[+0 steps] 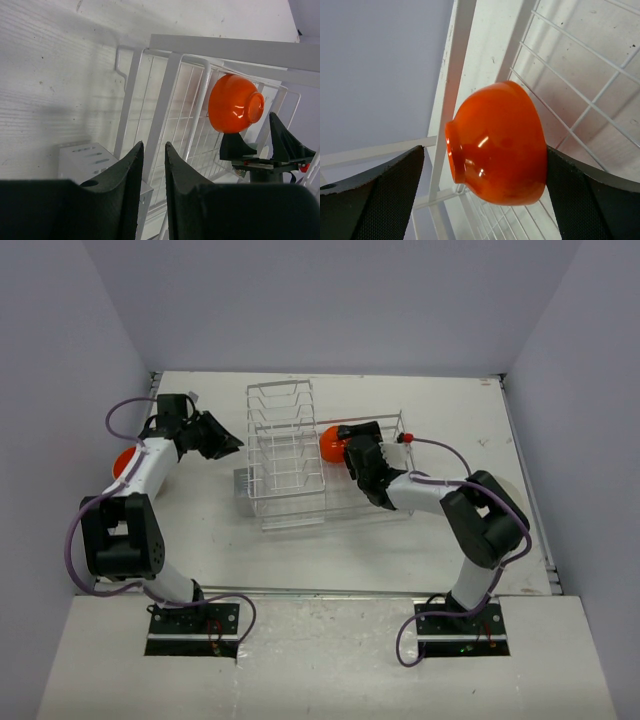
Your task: Unload the bowls from the dish rack
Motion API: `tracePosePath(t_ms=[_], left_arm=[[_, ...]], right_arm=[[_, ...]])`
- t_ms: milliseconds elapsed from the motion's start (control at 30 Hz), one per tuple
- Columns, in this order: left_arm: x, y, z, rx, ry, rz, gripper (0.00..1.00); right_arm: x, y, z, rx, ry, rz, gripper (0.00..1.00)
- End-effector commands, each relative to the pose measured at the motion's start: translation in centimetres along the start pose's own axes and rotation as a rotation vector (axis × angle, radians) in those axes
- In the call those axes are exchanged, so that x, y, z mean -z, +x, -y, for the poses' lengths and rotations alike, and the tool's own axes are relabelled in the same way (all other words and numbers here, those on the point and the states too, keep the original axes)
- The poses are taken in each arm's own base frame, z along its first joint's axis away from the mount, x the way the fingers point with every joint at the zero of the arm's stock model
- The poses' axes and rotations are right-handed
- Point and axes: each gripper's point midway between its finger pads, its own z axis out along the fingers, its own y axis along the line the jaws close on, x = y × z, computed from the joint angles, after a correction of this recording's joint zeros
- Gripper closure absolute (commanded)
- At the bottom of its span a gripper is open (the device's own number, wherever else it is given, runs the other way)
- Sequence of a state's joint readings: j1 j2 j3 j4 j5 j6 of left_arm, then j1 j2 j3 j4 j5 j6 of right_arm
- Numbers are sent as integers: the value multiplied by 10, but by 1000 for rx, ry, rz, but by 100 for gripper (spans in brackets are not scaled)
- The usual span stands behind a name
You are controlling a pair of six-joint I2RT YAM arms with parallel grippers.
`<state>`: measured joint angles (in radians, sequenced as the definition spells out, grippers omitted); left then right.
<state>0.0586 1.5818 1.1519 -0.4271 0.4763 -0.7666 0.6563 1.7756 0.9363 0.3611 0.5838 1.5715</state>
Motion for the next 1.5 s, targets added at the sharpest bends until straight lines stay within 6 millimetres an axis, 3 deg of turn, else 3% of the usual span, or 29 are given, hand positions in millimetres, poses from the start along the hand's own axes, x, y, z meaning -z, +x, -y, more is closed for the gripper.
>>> tracePosePath(t_ms=[0,400,633,867,1300,1467], left_arm=[[4,-13,16,-27,59,27,75],[4,-15,18,-30,63,29,75],[4,-15,18,-29,63,30,75],[2,-14,17,-25,64,27,75],[4,-17,18,-24,62,40,74],[4,-17,18,-23,60,44,73]], right_arm=[[0,-11,-40,-38,-95,31,3],[-6,7,-37,-62,-89,-72,6],[-4,18,-31,-66,-94,-139,16],[-3,25,-33,-69,-114,-175,42],[-9,59,-32,-19,-117,-359,43],[-7,60,-40,-23,-158,-378,55]])
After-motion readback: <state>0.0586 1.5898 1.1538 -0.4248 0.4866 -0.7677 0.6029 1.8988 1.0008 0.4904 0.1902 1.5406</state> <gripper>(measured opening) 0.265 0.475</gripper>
